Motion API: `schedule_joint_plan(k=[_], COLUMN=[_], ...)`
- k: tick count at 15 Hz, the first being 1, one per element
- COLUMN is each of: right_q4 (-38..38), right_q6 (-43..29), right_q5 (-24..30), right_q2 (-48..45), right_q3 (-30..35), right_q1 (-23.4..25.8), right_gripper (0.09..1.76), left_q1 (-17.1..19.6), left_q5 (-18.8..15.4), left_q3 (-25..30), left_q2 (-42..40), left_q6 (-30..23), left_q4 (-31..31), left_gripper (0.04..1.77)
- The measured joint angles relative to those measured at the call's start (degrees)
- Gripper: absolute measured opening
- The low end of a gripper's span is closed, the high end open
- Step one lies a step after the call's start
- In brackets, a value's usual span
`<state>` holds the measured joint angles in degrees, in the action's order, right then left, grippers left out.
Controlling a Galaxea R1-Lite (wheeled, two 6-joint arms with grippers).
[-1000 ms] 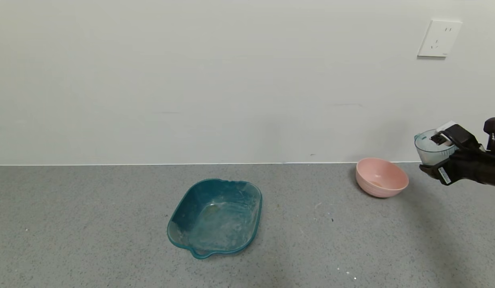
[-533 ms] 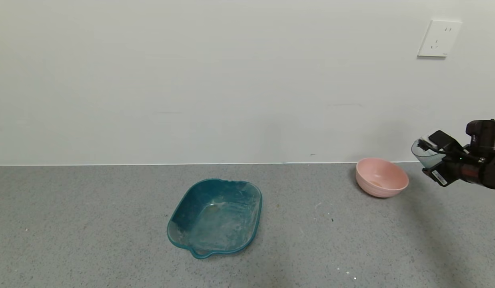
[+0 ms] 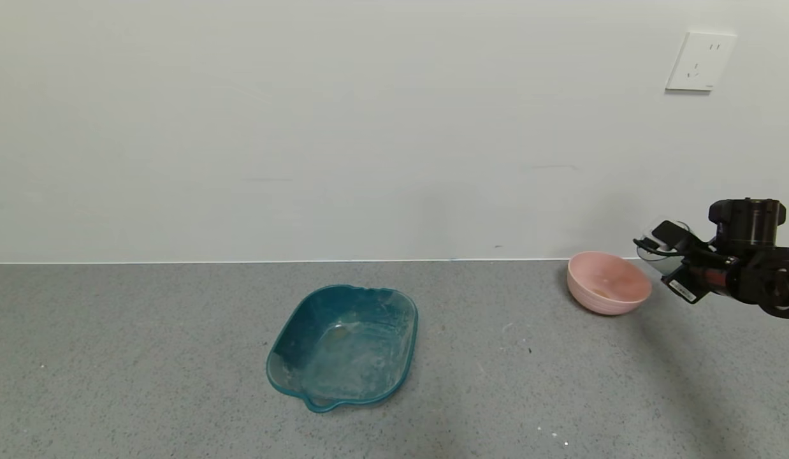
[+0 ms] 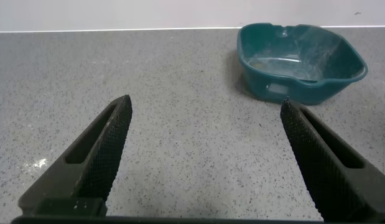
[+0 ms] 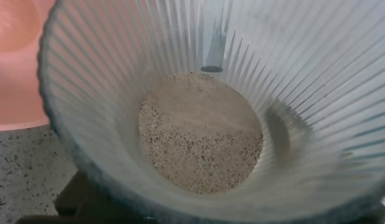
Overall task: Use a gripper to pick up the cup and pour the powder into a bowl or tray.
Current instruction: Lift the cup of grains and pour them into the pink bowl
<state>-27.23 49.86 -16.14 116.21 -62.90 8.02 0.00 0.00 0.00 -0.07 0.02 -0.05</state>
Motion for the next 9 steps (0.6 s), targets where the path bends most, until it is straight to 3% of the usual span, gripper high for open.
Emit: schedule_joint_plan(k=[9], right_q4=[-0.27], right_q6=[13.03], right_q5=[-2.6], right_q2=[0.62], right_q3=[-0.55], right_q1=[-0.8], right_gripper=[1.32], left_q1=[0.0], left_q5=[0.0], left_q3=[0.0], left_q2=[0.0], left_q6=[-0.02], left_q4=[-0.02], left_gripper=[1.72])
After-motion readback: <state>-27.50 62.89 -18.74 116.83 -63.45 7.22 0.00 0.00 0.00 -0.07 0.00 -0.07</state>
